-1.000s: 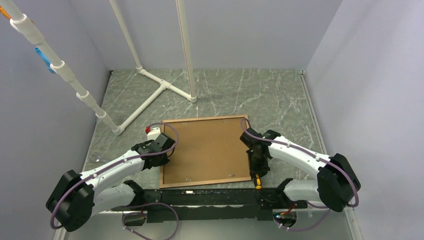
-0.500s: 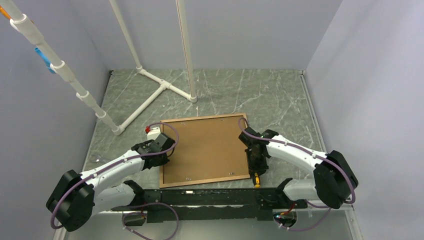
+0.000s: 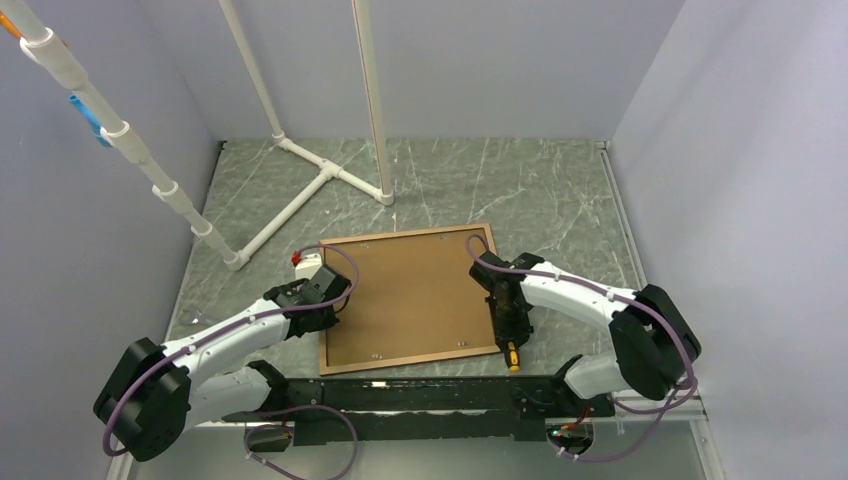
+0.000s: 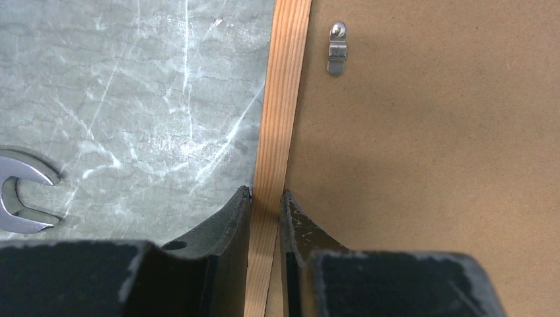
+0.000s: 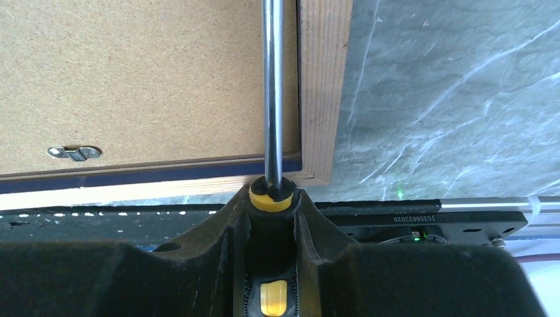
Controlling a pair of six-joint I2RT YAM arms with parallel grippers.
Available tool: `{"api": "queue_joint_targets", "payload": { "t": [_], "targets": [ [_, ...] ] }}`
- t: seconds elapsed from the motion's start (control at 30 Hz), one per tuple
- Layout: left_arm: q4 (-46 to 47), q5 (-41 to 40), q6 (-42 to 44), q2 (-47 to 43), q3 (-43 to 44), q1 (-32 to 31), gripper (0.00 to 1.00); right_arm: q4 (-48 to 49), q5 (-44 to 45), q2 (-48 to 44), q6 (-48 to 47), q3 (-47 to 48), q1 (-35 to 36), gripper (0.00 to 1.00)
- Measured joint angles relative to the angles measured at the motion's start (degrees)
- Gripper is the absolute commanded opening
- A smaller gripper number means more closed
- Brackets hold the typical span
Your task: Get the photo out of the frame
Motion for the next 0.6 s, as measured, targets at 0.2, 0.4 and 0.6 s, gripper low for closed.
{"api": "queue_joint_targets", "payload": {
  "t": [0.2,0.4,0.6],
  "targets": [
    [0.31,0.0,0.5,0.0,0.0,0.02,0.0,-1.03,1.16,2.62,-0.13,1.84,0.07,0.0],
    [0.48,0.04,0.98,-0.2,-0.13,0.02,0.0,-1.27,1.03,3.04,0.09,2.1,-0.24,0.0],
    [0.76,0.09,1.33,-0.52,-0.37,0.02,0.0,-0.81,0.96,2.97,-0.15,2.1,-1.31,0.0]
  ]
}}
